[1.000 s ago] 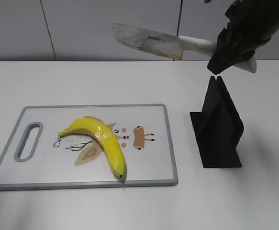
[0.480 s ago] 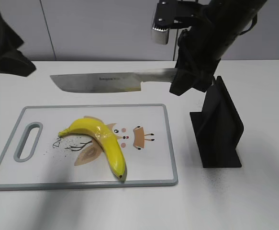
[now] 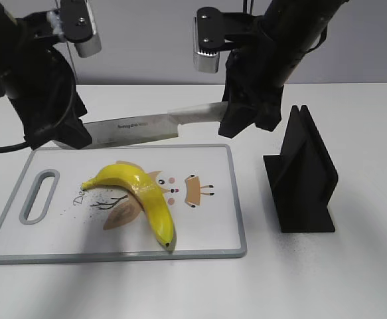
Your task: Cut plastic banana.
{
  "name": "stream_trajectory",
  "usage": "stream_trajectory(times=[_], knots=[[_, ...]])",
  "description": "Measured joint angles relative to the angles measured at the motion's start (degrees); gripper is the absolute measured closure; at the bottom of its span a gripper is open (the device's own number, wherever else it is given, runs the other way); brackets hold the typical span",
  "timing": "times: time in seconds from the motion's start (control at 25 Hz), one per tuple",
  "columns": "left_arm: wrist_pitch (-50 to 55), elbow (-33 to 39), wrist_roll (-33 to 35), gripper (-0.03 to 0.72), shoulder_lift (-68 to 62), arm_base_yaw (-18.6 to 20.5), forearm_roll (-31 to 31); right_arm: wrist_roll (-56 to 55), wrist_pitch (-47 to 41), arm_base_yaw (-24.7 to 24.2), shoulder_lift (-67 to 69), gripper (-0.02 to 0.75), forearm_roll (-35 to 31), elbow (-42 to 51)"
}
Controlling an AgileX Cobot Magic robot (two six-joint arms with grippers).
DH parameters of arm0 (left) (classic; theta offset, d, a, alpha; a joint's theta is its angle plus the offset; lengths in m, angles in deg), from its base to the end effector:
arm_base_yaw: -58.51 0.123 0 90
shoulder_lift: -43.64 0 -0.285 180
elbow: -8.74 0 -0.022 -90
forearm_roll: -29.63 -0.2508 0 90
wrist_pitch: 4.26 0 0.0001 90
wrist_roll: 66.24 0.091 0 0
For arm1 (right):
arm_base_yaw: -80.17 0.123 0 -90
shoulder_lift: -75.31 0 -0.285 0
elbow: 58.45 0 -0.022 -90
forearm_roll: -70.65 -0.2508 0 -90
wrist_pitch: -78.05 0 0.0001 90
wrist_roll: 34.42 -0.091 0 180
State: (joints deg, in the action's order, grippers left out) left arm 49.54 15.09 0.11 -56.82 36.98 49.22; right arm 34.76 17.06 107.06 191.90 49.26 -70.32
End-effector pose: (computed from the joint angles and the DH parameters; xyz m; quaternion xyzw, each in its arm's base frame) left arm 0.2975 -0.1439 0.2700 0.6194 0.7521 -0.0775 0.2115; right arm 0.3432 0.2066 0.2525 -0.6787 0.7033 0.1165 0.1761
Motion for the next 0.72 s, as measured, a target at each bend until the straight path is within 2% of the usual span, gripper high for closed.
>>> stream_trajectory(times=[0.12, 0.16, 0.24, 0.32, 0.36, 0.48, 0.72], knots=[[-1.35, -0.02, -0.09, 0.174, -1.9, -0.04, 0.0, 0.49, -0.11, 0.0, 0.22, 0.575, -0.89, -0.07], [-1.56, -0.02, -0.2, 0.225, -2.61, -0.04, 0.0, 0.49, -0.11, 0.0, 0.34, 0.575, -0.95, -0.07], [-2.0, -0.02, -0.76, 0.371, -3.75, -0.04, -0.06, 0.56, -0.05, 0.0, 0.4, 0.576, -0.95, -0.07], [-2.15, -0.02, -0.95, 0.563, -4.67, -0.04, -0.19, 0.67, -0.01, 0.0, 0.4, 0.576, -0.95, -0.07], [-2.09, -0.02, -0.95, 0.612, -4.88, -0.04, -0.13, 0.67, 0.28, 0.0, 0.4, 0.576, -0.74, -0.07], [-1.97, -0.02, -0.74, 0.65, -5.26, -0.04, -0.13, 1.18, 0.94, 0.0, 0.4, 0.576, -0.03, -0.07], [-2.78, 0.45, -2.23, 0.657, -6.82, -0.7, -0.6, 0.89, 1.13, 0.0, 2.77, 0.576, 0.93, -0.09]])
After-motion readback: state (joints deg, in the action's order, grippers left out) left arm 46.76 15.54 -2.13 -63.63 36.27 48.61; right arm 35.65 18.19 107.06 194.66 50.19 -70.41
